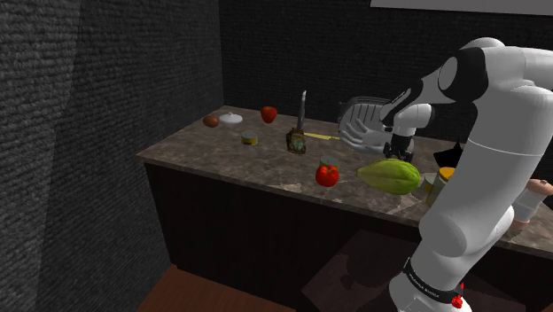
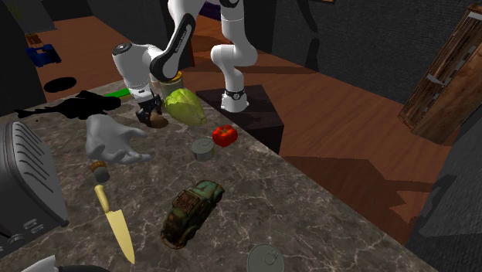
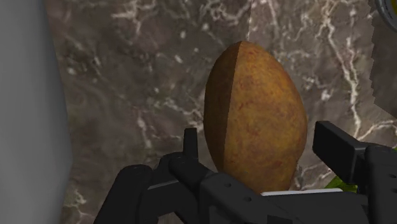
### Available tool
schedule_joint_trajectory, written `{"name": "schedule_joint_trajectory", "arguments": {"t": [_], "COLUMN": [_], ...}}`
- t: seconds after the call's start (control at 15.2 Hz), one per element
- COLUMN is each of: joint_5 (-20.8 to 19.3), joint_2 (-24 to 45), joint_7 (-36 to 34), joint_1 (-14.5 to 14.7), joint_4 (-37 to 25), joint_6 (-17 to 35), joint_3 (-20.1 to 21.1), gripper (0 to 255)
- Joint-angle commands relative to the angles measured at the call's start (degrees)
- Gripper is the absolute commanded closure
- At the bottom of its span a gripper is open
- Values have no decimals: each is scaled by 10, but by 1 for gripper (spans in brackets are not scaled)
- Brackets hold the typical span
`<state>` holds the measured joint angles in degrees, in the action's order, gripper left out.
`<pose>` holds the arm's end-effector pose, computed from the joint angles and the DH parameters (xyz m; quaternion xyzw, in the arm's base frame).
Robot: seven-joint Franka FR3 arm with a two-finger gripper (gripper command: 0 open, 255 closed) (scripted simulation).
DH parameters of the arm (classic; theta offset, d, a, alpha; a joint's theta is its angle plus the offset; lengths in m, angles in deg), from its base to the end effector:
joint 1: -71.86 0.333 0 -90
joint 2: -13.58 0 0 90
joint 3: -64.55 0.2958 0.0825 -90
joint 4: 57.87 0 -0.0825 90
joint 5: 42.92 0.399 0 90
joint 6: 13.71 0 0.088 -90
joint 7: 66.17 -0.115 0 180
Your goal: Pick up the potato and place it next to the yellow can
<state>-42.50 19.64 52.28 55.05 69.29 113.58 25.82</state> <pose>0.3033 -0.4434 0.2943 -0.8532 -0.5192 0.0323 0.0384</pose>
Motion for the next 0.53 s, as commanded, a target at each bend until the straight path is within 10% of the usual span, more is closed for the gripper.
{"name": "schedule_joint_trajectory", "arguments": {"t": [0.0,0.46], "joint_5": [0,-25], "joint_2": [0,-34], "joint_7": [0,-18], "joint_1": [0,6], "joint_4": [0,-30], "joint_6": [0,-57], "joint_3": [0,-2], "gripper": [0,0]}}
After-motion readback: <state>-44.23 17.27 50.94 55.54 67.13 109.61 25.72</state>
